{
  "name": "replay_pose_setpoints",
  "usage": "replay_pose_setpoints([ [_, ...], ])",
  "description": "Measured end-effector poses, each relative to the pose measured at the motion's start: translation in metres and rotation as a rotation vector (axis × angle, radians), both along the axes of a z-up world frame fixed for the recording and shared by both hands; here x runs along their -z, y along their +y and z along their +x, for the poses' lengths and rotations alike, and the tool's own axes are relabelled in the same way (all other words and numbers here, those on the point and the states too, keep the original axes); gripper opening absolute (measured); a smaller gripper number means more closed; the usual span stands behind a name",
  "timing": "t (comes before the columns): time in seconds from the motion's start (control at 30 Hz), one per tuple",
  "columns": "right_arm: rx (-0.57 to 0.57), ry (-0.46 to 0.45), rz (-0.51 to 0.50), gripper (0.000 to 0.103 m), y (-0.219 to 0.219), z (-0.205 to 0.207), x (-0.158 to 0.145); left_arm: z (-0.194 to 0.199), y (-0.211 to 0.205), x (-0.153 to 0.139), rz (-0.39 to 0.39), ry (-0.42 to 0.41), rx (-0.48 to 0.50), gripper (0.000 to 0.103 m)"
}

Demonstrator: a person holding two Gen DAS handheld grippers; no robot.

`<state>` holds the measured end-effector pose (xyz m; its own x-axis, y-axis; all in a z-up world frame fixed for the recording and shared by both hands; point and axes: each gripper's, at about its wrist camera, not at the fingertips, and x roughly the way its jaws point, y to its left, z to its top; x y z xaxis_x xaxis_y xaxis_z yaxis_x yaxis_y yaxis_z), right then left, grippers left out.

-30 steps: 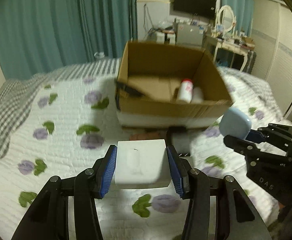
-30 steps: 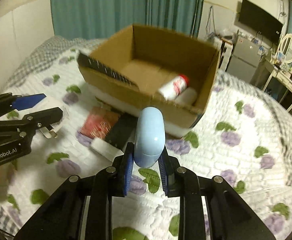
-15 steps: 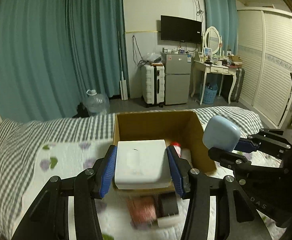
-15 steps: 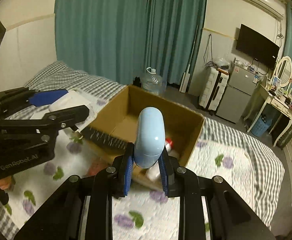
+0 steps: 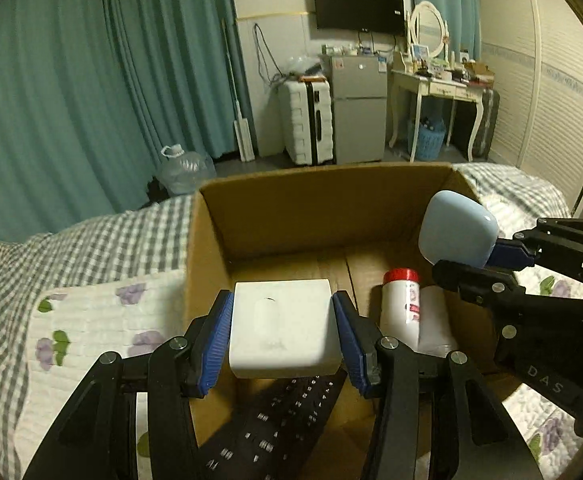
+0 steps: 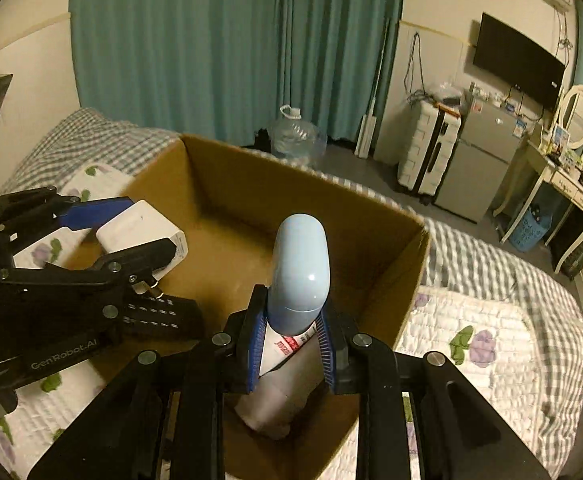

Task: Organize rigid objects
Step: 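Place the white charger with the left gripper while the right drops the light-blue case in, then open both grippers and pull back from the box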

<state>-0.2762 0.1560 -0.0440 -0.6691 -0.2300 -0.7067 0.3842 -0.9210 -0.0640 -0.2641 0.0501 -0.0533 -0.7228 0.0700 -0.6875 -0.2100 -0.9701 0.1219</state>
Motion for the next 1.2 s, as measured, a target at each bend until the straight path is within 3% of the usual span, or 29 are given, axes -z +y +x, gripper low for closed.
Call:
replay_pose_setpoints([
  [0.43, 0.008, -0.005, 0.007, 0.025, 0.000, -0.006, 0.004, 0.023, -0.005, -0.026, -0.043, 0.141, -0.066, 0.064],
  [0.47, 0.013, 0.005, 0.006, 0.037, 0.000, -0.004, 0.002, 0.026, -0.007, -0.029, -0.038, 0.146, -0.074, 0.066],
  [0.5, 0.024, 0.019, 0.001, 0.061, 0.002, -0.002, -0.003, 0.031, -0.010, -0.033, -0.033, 0.160, -0.086, 0.066],
  [0.57, 0.047, 0.052, -0.016, 0.079, 0.006, 0.006, -0.013, 0.040, -0.012, -0.042, -0.036, 0.184, -0.102, 0.067],
  [0.67, 0.081, 0.077, -0.010, 0.079, 0.012, 0.021, -0.027, 0.056, -0.016, -0.054, -0.043, 0.215, -0.107, 0.069],
  [0.8, 0.110, 0.133, -0.007, 0.090, 0.019, 0.055, -0.050, 0.086, -0.023, -0.072, -0.037, 0.239, -0.105, 0.070],
  [0.93, 0.133, 0.167, -0.004, 0.092, 0.022, 0.100, -0.069, 0.116, -0.033, -0.086, -0.027, 0.247, -0.100, 0.070],
  [1.2, 0.131, 0.150, -0.012, 0.095, 0.014, 0.180, -0.062, 0.170, -0.059, -0.087, 0.019, 0.219, -0.098, 0.070],
])
